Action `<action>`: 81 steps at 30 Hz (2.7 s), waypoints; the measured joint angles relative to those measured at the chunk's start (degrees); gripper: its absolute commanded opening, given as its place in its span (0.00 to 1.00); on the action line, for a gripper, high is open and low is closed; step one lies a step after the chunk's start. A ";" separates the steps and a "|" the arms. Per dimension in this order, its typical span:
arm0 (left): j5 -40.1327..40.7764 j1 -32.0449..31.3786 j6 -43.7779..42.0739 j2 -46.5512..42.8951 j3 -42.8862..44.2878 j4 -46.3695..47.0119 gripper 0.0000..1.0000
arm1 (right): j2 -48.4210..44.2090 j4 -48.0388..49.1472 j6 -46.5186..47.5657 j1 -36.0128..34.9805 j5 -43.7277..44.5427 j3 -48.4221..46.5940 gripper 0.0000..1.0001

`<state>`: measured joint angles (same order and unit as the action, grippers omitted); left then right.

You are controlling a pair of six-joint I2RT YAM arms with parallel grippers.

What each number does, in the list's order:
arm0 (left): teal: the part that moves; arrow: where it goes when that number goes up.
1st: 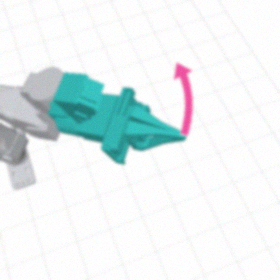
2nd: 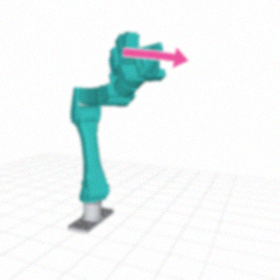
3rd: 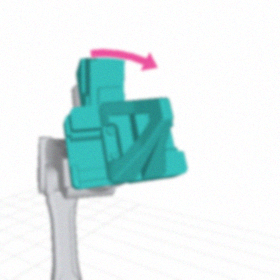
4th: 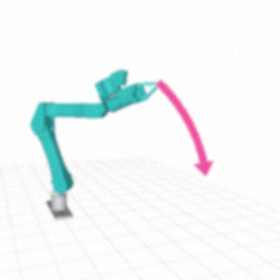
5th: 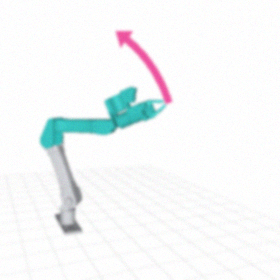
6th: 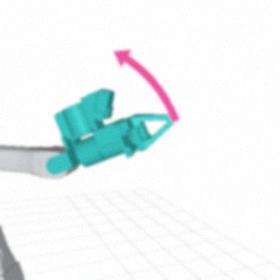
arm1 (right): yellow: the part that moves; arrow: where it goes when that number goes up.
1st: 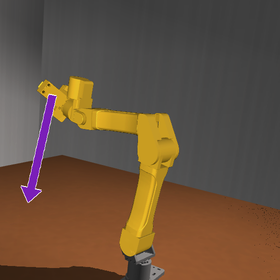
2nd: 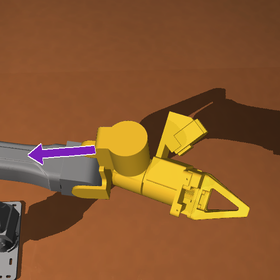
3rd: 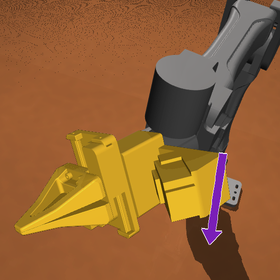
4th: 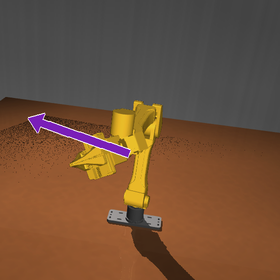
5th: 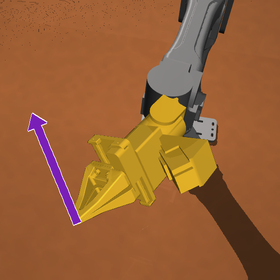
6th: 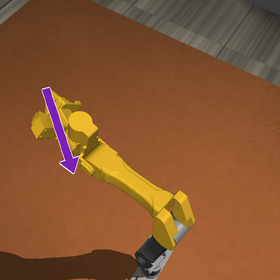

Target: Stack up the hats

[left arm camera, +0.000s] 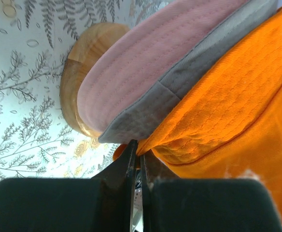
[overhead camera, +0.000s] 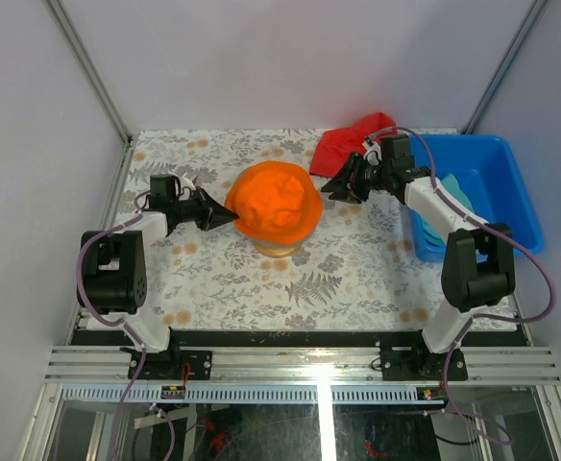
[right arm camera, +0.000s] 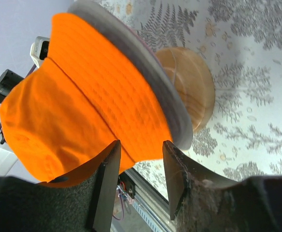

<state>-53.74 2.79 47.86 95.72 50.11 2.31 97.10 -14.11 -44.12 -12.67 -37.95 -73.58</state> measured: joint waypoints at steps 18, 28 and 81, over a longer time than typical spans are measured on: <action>0.11 1.84 1.18 6.86 10.67 -3.67 0.05 | 11.93 15.89 -4.24 0.09 -10.86 -4.87 0.57; 0.11 1.84 1.38 6.88 11.10 -4.24 0.05 | 12.59 22.69 -8.20 0.09 -13.38 -4.90 0.58; -2.84 0.39 -0.63 6.03 2.01 -3.63 0.02 | 17.16 16.50 -1.22 -2.14 -13.03 -2.60 0.18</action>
<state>-56.58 3.18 47.22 101.75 52.12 -1.32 114.26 2.39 -45.34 -14.81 -50.98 -76.18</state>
